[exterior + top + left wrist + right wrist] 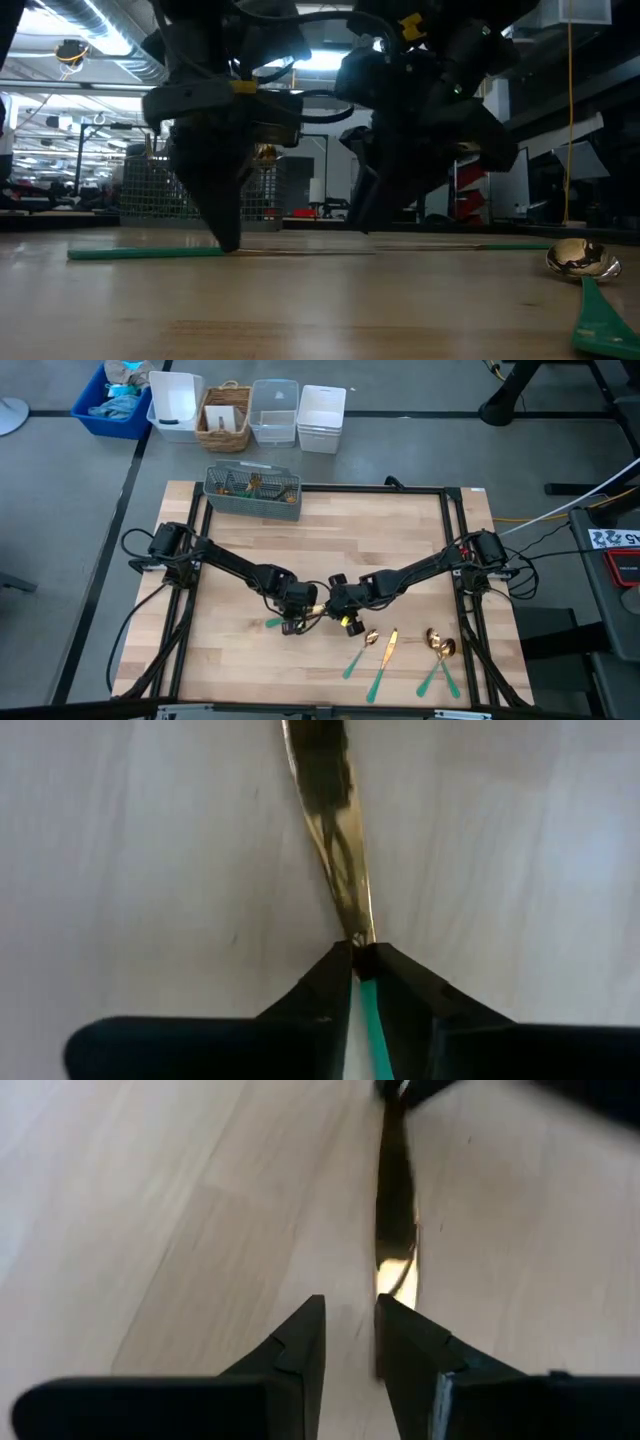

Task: Sort silverware
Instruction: Put the green knife into the gray silverware basket

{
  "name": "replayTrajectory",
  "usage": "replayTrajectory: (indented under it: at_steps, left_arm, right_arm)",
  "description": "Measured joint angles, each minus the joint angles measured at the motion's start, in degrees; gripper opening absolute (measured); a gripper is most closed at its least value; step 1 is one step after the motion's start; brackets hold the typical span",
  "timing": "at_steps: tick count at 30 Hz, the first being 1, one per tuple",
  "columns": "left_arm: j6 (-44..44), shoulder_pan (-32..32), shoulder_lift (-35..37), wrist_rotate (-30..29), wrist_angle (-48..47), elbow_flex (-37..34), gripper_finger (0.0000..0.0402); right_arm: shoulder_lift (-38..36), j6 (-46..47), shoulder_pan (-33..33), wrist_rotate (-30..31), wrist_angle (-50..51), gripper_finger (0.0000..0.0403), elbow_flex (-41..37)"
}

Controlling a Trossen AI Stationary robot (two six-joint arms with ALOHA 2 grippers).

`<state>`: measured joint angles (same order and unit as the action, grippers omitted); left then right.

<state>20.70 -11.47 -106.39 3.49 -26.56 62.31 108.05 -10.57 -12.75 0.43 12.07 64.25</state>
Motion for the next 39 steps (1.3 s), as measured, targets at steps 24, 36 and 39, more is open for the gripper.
replayTrajectory:
  at_steps: [24, 36, 39]
  left_arm:
    - [7.3, -6.2, 8.4, -9.1, -10.6, 0.5, 0.0003]
    - [1.7, -5.1, 8.1, -8.6, -2.9, 0.6, 0.0004]
    - [2.0, -4.0, 8.1, -7.6, -3.0, 0.6, 0.0004]
  right_arm:
    - [-8.8, 3.3, 0.0, 4.7, 18.1, 0.0092, -0.2]
    - [-8.7, 5.9, 0.0, 3.0, 11.0, 0.0092, -0.2]
    - [-8.7, 6.1, 0.0, 3.0, 9.4, 0.0092, -0.2]
